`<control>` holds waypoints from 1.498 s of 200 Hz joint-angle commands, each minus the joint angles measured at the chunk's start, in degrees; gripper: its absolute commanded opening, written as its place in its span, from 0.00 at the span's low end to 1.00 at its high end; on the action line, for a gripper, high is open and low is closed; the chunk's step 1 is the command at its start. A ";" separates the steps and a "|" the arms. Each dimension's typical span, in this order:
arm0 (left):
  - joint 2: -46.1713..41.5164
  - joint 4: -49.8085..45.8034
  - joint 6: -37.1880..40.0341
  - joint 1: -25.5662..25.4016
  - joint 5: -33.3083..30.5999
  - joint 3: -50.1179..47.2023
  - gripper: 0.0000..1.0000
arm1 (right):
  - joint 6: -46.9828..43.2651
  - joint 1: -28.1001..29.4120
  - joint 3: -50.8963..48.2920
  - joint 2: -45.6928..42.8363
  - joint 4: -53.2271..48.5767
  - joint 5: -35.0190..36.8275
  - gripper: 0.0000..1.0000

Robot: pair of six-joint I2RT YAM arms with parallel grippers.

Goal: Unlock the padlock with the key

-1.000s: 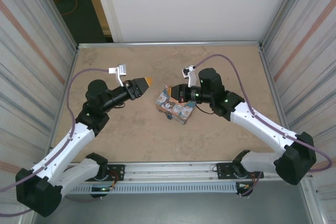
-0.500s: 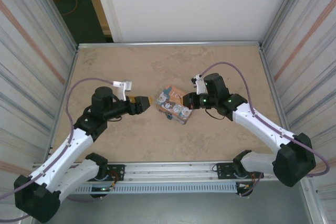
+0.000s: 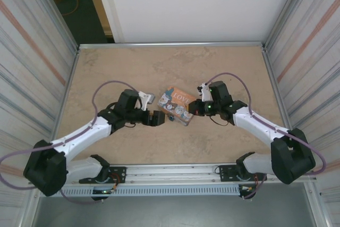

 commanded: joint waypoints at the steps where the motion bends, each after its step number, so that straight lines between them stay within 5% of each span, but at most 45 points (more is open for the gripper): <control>1: 2.77 1.44 2.94 -1.29 -0.94 2.70 0.85 | 2.35 -0.65 -1.90 0.29 2.94 -1.64 0.00; 191: 26.76 10.90 1.95 1.75 3.62 13.22 0.80 | 4.45 -2.65 -4.30 8.89 10.90 -0.49 0.00; 299: 24.37 11.80 6.05 1.41 -2.32 8.93 0.78 | 3.53 -4.41 -3.63 10.42 11.17 1.25 0.00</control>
